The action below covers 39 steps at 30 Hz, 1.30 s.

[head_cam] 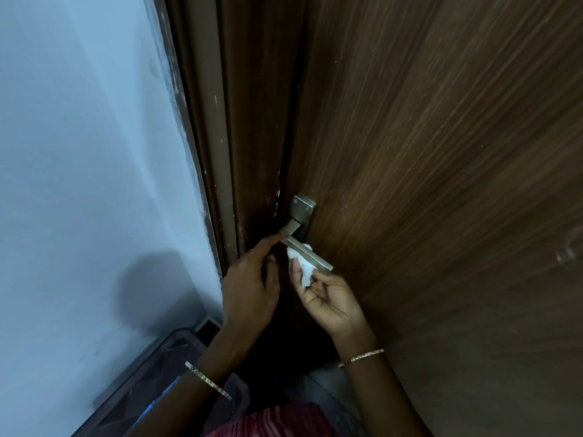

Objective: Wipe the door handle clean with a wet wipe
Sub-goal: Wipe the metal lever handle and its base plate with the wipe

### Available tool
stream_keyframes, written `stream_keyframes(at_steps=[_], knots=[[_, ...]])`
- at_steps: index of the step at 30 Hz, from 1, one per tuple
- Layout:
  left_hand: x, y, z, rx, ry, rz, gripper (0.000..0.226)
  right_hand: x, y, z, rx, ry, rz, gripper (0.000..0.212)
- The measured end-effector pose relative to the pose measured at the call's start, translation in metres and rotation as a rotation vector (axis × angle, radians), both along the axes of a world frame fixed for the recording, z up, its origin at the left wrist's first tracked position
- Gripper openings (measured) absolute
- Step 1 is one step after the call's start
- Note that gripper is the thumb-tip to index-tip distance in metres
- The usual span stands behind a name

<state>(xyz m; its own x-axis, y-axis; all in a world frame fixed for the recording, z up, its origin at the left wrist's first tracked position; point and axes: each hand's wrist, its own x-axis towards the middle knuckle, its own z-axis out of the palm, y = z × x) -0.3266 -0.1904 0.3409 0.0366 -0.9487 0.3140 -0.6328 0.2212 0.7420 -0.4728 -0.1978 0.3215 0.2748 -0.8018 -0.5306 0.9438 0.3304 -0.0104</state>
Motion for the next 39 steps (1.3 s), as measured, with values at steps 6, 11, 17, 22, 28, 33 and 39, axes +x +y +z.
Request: stream_keyframes(at_steps=[6,11,17,22,28,33,39], knots=[[-0.001,0.000,-0.001,0.010,0.038,-0.008,0.048,-0.017,0.021,0.002,-0.050,0.065,-0.021,0.059],[0.000,-0.003,-0.004,0.019,0.127,-0.028,0.045,-0.029,0.035,0.005,-0.085,0.366,-0.072,0.029],[-0.001,-0.005,-0.010,0.047,0.173,0.017,0.046,-0.033,0.057,0.020,-0.421,1.649,-0.284,0.027],[-0.002,-0.009,-0.014,0.083,0.191,0.011,0.045,-0.003,0.055,0.024,-0.492,2.189,-0.342,0.020],[-0.002,-0.014,-0.018,0.131,0.256,-0.003,0.044,-0.012,0.052,0.003,-0.341,1.877,-0.330,0.011],[-0.001,-0.014,-0.018,0.121,0.299,0.025,0.040,-0.023,0.049,-0.002,-0.331,1.785,-0.271,0.010],[-0.004,-0.013,-0.013,0.088,0.354,0.072,0.031,-0.023,0.048,-0.003,-0.316,1.706,-0.234,0.011]])
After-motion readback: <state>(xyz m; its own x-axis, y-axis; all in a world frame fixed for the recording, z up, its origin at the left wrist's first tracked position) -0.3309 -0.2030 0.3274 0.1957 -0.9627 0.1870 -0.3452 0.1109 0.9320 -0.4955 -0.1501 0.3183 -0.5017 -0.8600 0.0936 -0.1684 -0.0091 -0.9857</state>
